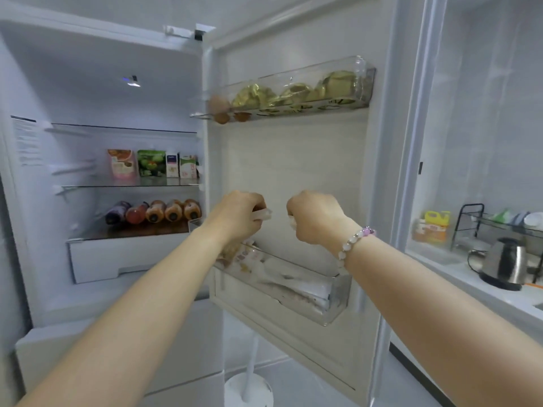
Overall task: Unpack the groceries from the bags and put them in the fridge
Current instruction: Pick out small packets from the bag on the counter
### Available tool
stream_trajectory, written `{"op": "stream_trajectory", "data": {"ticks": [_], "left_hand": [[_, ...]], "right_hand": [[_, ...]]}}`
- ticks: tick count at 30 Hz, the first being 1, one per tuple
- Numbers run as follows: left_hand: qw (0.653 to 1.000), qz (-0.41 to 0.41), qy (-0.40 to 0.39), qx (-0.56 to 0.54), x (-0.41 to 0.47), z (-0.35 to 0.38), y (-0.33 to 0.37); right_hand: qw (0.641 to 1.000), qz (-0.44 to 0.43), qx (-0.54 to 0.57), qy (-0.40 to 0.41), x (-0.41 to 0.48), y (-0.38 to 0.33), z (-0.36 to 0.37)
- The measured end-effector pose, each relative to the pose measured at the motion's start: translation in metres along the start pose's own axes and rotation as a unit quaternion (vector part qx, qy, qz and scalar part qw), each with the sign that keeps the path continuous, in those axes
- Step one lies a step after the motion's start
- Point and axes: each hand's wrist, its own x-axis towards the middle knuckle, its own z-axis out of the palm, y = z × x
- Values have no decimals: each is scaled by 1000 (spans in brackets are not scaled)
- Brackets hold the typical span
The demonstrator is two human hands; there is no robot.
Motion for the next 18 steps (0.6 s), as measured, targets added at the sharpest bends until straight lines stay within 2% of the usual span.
{"op": "stream_trajectory", "data": {"ticks": [9, 18], "left_hand": [[984, -74, -157, 46, 50, 20, -47], [961, -53, -268, 30, 76, 85, -44]], "right_hand": [[995, -49, 16, -91, 68, -13, 30], [988, -50, 33, -139, 86, -2, 42]]}}
